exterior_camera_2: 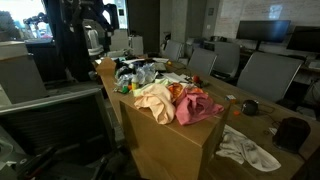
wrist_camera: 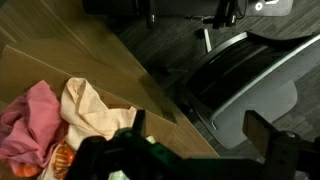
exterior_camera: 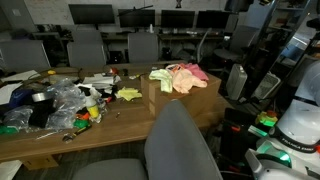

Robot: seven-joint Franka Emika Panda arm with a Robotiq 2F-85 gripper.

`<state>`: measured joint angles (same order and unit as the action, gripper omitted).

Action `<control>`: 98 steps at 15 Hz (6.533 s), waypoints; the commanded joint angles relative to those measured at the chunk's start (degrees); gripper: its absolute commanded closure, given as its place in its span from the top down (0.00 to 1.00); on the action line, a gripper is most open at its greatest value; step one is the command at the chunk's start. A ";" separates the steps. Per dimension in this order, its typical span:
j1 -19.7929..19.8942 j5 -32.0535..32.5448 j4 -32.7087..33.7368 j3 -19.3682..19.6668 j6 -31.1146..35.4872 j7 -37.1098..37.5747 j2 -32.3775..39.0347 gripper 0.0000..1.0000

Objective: Hang the shirts on the box on the back of the chair

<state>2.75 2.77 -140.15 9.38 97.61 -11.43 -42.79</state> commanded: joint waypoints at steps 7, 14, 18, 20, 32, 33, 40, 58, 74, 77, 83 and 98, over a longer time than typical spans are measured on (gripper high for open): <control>0.87 0.97 5.36 -1.82 5.31 3.73 6.47 1.00; 3.32 2.33 13.54 -3.67 19.12 13.21 18.40 1.00; 4.85 2.65 17.34 -3.55 21.96 17.75 25.92 1.00; 5.32 1.64 19.11 -2.75 21.52 18.68 29.39 1.00; 7.87 -13.78 23.38 2.15 21.97 16.14 44.15 1.00; 8.05 -14.60 23.62 2.10 21.84 16.30 45.10 1.00; 8.50 -14.55 23.12 1.92 21.80 18.87 50.84 1.00; 7.38 -5.00 19.73 3.08 30.13 30.76 57.36 1.00; 7.59 -4.60 19.40 3.08 30.77 34.45 59.22 0.72; 7.60 -4.63 19.15 3.21 30.77 34.55 59.62 0.61; 7.56 -4.82 18.61 3.37 30.49 34.58 59.38 0.15; 7.22 -5.13 15.12 1.59 22.46 28.88 39.71 0.04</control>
<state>10.53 -2.25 -122.47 11.61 123.29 20.21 4.36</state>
